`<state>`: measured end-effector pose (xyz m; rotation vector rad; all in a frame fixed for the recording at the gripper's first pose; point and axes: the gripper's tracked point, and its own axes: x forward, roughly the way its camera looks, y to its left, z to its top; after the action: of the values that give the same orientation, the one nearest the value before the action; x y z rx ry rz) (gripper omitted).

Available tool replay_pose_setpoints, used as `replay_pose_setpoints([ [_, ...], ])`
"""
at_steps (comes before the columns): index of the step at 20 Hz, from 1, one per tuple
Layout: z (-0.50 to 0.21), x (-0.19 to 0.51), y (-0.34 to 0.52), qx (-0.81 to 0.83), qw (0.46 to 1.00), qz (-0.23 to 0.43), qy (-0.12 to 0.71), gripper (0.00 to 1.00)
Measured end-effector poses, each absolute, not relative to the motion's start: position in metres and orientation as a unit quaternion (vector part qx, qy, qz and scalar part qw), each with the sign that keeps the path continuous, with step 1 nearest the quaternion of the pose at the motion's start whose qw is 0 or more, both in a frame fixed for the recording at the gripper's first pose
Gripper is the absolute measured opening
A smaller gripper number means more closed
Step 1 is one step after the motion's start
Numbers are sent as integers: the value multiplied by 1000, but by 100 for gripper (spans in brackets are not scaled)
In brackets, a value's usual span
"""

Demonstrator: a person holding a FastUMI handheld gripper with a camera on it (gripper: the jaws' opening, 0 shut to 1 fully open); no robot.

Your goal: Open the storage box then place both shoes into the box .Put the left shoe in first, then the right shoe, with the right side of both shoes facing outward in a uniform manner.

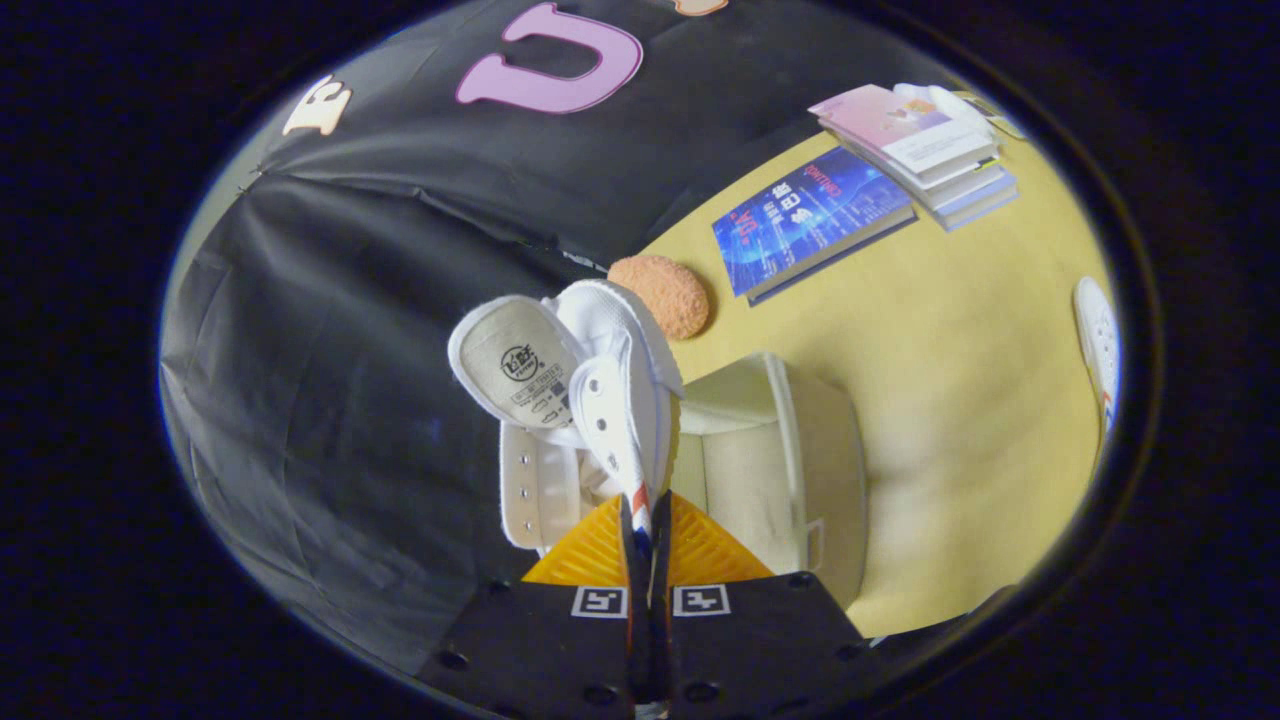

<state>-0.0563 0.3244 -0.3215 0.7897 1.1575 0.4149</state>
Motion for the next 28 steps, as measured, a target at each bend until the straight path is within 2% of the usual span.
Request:
replay_pose_setpoints([
  [11,-396,-107,380,285,747,162,578,3],
  [20,-441,-115,379,260,721,102,635,3],
  [23,-455,-116,371,224,729,65,643,3],
  [28,-470,-130,370,169,719,53,672,4],
])
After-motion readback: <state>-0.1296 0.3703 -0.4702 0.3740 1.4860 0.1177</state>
